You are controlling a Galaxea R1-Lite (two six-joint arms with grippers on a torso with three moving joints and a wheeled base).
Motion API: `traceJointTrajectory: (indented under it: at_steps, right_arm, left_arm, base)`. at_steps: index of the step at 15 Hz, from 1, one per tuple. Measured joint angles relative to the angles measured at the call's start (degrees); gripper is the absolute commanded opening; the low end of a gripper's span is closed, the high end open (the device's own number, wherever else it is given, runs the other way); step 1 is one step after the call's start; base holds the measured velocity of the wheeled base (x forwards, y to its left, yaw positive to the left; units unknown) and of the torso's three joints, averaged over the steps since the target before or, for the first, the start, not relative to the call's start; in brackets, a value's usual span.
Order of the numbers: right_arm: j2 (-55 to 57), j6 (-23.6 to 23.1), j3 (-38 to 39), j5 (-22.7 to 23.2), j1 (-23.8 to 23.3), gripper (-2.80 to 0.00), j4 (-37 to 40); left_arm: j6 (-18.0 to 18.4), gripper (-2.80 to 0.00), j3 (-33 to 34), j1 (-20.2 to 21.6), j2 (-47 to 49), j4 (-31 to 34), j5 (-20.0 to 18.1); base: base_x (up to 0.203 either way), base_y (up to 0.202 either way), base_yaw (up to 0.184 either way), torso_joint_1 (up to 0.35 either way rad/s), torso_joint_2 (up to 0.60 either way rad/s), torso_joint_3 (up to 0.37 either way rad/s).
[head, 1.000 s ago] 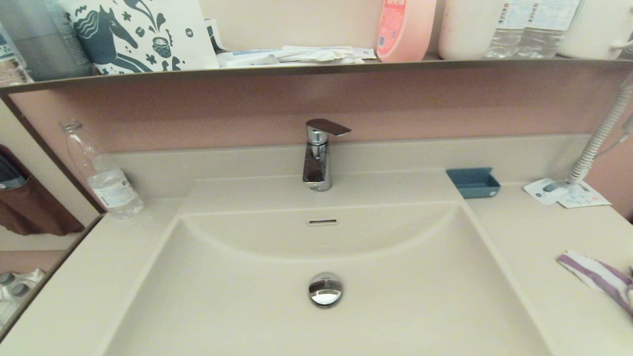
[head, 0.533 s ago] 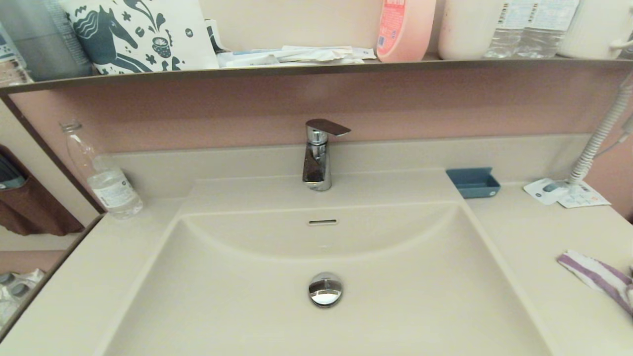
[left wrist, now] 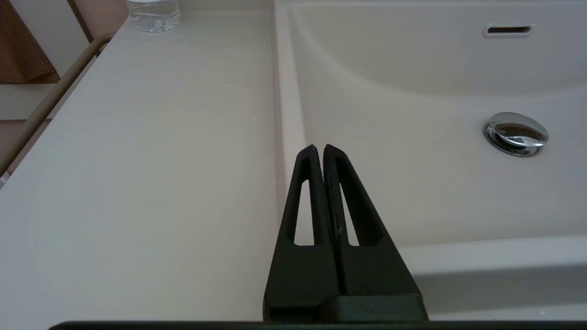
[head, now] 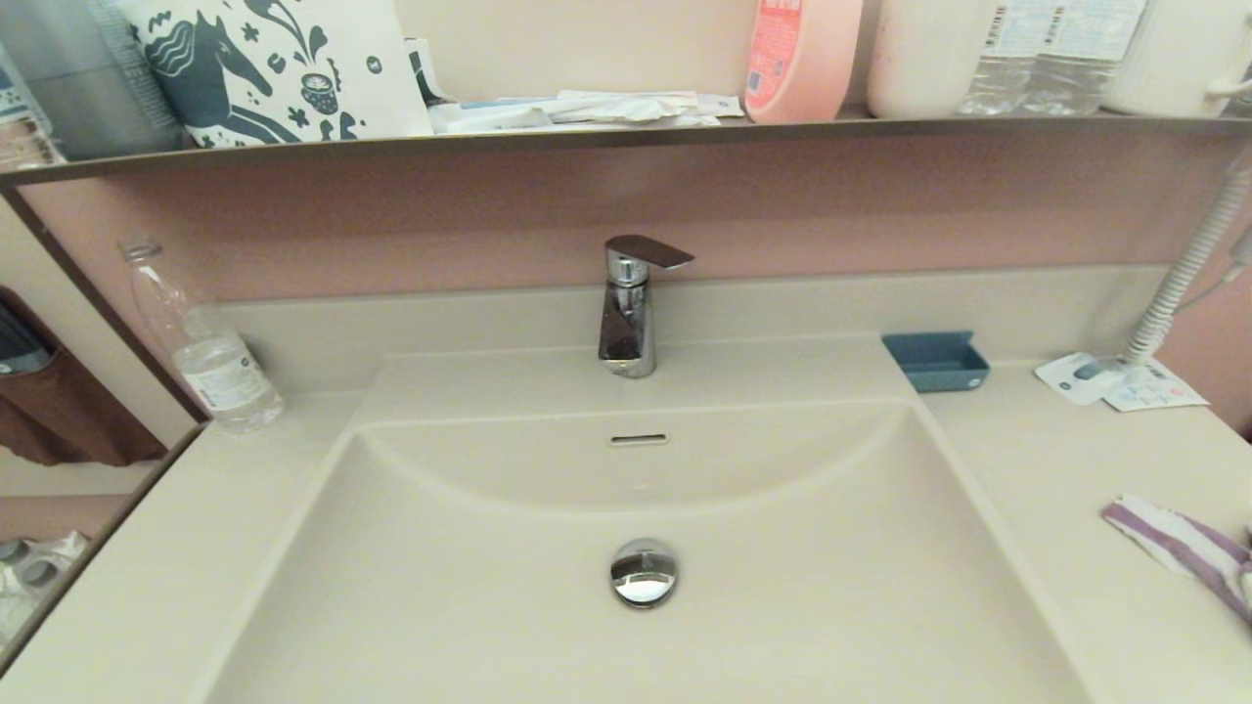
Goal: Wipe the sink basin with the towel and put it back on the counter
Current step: Wipe the sink
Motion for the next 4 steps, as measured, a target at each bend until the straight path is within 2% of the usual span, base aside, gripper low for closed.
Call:
traceJointTrajectory:
  at_steps: [4]
  right_arm:
    - [0.00, 0.35, 0.00, 0.00, 0.00, -2.80, -0.09]
  left_arm:
    - [-0.02, -2.80, 0.00, -0.02, 0.00, -0.01, 0.00]
  base:
    - [0.000, 0.000, 0.000, 0.000, 0.00, 0.000]
